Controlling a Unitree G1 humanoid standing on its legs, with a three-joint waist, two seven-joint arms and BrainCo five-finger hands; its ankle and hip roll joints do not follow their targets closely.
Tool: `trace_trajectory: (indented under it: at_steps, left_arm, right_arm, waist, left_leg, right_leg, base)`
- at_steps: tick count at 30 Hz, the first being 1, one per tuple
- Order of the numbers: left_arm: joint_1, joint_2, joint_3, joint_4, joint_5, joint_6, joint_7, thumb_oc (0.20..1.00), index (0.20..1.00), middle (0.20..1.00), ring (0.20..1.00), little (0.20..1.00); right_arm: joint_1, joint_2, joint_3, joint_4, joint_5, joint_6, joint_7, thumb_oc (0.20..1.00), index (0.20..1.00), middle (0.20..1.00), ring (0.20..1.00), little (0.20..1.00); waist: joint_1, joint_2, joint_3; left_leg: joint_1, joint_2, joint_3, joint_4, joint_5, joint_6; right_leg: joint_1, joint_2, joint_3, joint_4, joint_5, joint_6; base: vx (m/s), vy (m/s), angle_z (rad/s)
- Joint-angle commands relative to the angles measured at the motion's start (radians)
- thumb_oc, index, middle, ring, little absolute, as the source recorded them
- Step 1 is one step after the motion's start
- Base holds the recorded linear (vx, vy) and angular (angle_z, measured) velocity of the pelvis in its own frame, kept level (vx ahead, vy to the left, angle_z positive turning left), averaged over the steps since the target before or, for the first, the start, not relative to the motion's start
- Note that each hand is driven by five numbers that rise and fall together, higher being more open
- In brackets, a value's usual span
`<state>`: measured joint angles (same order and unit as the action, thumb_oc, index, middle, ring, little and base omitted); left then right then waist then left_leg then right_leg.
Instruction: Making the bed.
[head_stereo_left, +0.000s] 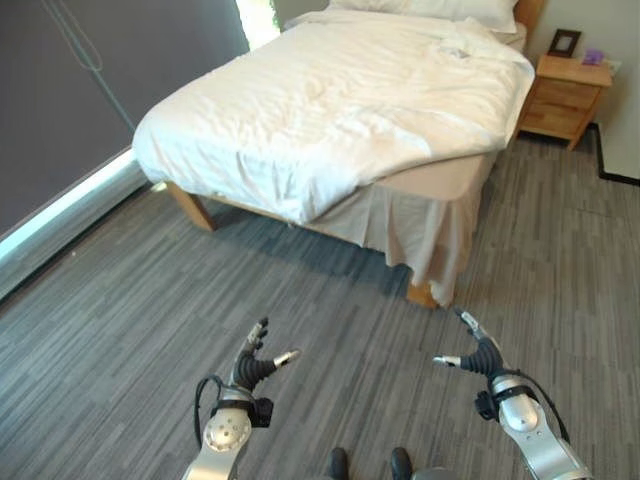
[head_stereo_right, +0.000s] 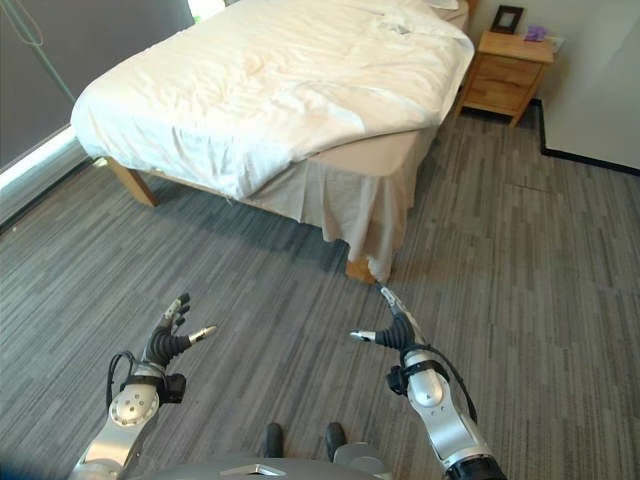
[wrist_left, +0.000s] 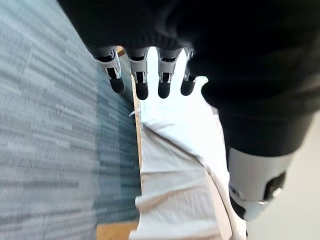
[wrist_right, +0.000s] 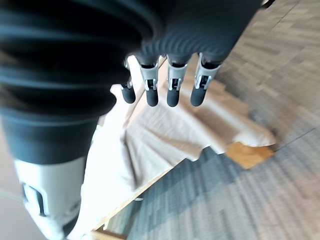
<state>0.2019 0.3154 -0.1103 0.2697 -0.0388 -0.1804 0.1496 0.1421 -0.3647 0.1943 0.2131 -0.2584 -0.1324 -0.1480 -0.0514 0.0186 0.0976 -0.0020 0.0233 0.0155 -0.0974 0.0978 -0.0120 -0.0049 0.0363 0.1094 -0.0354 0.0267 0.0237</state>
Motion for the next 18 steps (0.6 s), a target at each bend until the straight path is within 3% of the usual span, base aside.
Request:
trace_trajectory:
  at_steps: [1,18]
  left_arm:
    - [-0.032,0.030,0.013,-0.016,-0.044,-0.031,0.009,1.000,1.000,1.000,1.000,1.000]
    - [0.004,0.023,0.035,-0.068,-0.059,-0.028,0.006,1.000,1.000,1.000,1.000,1.000]
  right_arm:
    - [0.006,0.011,-0.020,-0.044,0.015,-0.018,-0.023,1.000,1.000,1.000,1.000,1.000]
    - [0.015,0.000,-0.028,-0.038,0.024,-0.014,-0.023,1.000,1.000,1.000,1.000,1.000]
  waist:
    - [0.018,-0.052,-0.046]
    - [0.025,-0.046,-0.042]
  left_leg:
    - [0.025,-0.035,0.020,0.010,-0.072,0.021]
    - [0.027,-0.041,-0.001,0.010,-0.082,0.028]
  right_leg:
    - [-0.028,-0.079,0.001,-0.040,0.124,0.072]
    - [-0.018,-0.086,-0.011,-0.047,0.111,0.075]
  base:
    - [0.00,0.000,0.00]
    - [0.01,0.022,0.00]
